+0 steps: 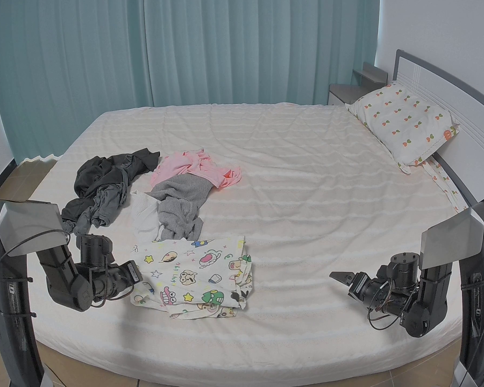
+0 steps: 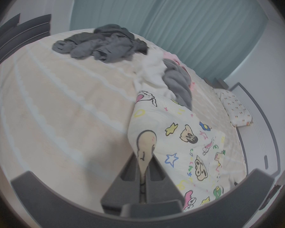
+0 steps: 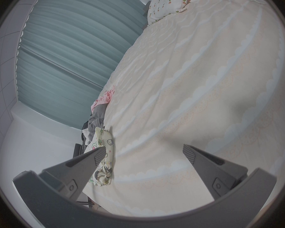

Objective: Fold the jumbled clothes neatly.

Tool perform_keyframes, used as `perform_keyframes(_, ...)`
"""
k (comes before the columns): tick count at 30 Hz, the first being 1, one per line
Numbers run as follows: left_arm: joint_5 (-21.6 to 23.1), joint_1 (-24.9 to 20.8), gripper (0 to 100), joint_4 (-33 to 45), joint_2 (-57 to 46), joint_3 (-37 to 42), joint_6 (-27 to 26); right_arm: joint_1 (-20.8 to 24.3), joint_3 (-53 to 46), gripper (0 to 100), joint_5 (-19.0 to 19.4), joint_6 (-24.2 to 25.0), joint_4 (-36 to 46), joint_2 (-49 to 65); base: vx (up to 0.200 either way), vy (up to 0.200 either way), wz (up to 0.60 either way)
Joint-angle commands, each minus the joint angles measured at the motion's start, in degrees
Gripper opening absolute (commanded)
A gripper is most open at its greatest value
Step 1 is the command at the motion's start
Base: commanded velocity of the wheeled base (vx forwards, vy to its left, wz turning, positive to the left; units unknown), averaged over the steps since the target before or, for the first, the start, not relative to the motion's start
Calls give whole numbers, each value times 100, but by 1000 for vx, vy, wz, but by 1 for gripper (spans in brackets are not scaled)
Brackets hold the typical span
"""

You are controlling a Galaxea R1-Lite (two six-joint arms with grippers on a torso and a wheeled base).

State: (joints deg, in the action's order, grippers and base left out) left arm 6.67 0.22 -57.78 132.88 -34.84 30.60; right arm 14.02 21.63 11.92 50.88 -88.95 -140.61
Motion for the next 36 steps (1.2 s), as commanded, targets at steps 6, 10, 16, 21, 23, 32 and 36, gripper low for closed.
perform_keyframes(6, 45, 611, 0, -5, -34, 56, -10, 4, 8, 100, 3, 1, -69, -11, 0, 0, 0)
perform_keyframes(10, 45, 558, 0, 13, -43, 162, -10, 4, -1, 100, 3, 1, -78, -11, 0, 0, 0)
perform_keyframes(16, 45, 505, 100, 30, -43, 223, -10, 4, -1, 100, 3, 1, -78, -11, 0, 0, 0)
perform_keyframes(21, 36, 532, 100, -5, -78, 232, 34, 4, -1, 100, 3, 1, -69, -11, 0, 0, 0)
perform_keyframes(23, 36, 576, 100, -22, -174, 329, 43, 4, -1, 100, -6, 1, -78, -11, 0, 0, 0)
perform_keyframes(32, 485, 751, 100, -22, -1880, 803, 596, -31, -36, 100, -955, -281, -69, 956, 0, 0, 0)
perform_keyframes(36, 687, 760, 100, 13, -3110, 1076, 632, -4, -458, 100, -1148, -896, -52, 2459, 0, 0, 0)
